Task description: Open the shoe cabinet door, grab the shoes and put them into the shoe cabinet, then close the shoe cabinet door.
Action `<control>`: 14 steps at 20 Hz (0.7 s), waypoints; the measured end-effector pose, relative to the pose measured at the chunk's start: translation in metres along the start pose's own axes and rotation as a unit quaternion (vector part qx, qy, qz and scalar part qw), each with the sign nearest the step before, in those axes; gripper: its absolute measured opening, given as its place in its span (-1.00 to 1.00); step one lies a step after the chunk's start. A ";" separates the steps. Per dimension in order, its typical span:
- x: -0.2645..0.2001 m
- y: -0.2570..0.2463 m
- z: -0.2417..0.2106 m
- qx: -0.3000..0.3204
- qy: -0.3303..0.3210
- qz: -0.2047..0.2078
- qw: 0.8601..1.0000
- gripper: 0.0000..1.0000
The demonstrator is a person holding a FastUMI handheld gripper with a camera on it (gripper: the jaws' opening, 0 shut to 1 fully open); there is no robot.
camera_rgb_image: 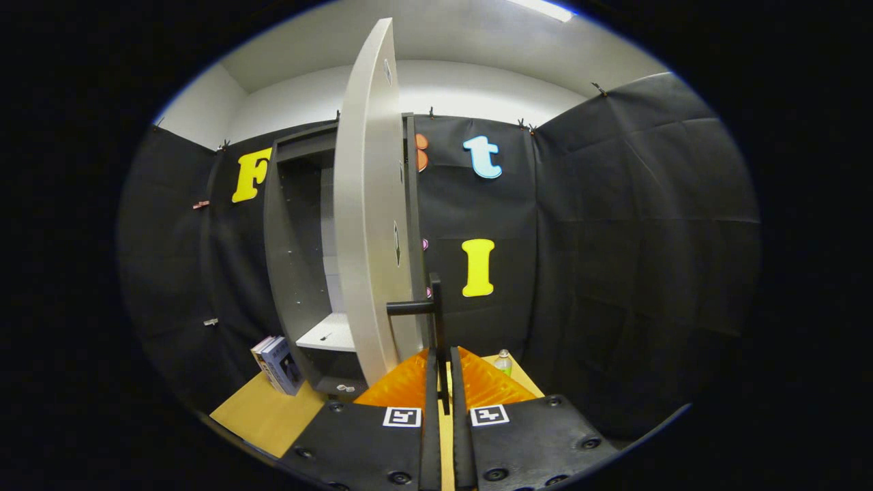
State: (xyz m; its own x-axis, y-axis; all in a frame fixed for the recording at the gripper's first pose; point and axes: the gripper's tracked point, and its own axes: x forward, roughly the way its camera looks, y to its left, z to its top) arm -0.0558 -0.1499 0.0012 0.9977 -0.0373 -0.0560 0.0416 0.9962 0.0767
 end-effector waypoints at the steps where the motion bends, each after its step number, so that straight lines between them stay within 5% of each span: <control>1: -0.007 -0.001 -0.001 -0.003 0.002 -0.004 1.000 -0.77; 7: -0.032 0.032 -0.025 0.002 0.033 -0.021 0.999 -0.67; 14: -0.026 0.126 -0.086 -0.021 0.097 0.065 0.993 -0.25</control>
State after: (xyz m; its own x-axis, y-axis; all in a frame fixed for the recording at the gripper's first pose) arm -0.0815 -0.0170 -0.0736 0.9653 0.1029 -0.2399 -0.0924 0.9942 0.0543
